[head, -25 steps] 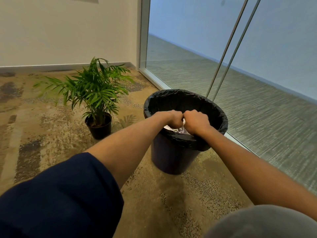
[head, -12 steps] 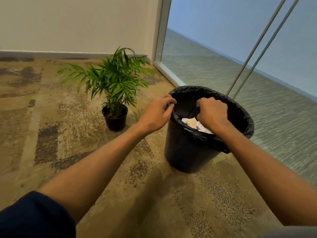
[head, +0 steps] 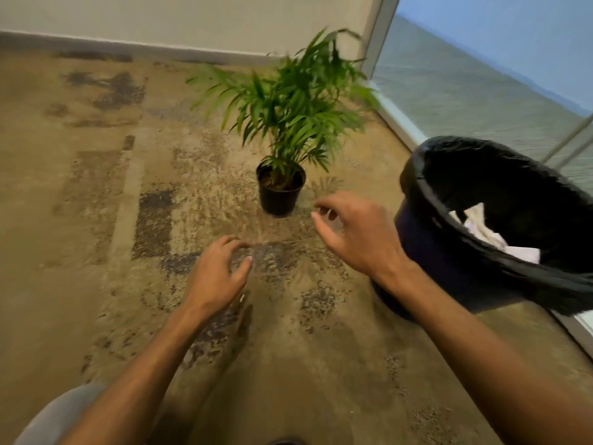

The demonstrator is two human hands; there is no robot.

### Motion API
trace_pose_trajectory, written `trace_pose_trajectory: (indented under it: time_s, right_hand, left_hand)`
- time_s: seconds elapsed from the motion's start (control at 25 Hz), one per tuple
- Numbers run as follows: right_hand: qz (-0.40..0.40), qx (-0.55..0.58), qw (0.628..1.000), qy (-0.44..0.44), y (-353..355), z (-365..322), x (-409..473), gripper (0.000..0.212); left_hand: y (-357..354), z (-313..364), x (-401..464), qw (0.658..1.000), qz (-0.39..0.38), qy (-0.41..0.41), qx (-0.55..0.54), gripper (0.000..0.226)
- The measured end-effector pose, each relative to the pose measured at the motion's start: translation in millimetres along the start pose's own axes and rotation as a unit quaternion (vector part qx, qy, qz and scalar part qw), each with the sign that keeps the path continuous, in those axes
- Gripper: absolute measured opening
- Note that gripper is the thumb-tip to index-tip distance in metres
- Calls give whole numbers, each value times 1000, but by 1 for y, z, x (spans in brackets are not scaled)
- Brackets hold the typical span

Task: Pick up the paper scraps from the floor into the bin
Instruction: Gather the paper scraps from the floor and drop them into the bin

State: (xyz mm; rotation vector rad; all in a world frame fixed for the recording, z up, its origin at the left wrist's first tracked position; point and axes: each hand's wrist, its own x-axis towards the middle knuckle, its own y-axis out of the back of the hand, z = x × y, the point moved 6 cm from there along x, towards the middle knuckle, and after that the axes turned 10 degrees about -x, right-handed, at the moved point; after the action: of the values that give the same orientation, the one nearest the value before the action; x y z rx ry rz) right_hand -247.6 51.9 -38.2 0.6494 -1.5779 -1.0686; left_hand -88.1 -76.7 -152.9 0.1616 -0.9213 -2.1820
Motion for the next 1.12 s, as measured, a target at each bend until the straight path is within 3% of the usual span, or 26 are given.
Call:
trace_pose_trajectory:
  time_s: [0.2,0.32,0.48,0.68,0.88,1.12]
  right_hand:
    - [-151,95,984,-2,-113,-48,-23,30]
    - [-216,120,969,-8,-163,-72,-39,33]
    - [-272,113,956,-9,-203,-85,-57,27]
    - [-270,103,957,28,-217,-87,-64,22]
    - [-271,65,958,62,-222,-96,-67,20]
    - [-282,223,928,-97,-204,-78,-62,11]
  left_hand:
    - [-3,-94,-7,981,-85,153,79,49]
    - [-18,-121,-7,953,-169,190,166,66]
    - [-35,-128,-8,920,-260,222,190,86]
    - [-34,-129,-5,926,-247,216,189,86]
    - [-26,-117,0,958,-163,175,158,69]
    - [-20,-110,5,981,-97,125,110,53]
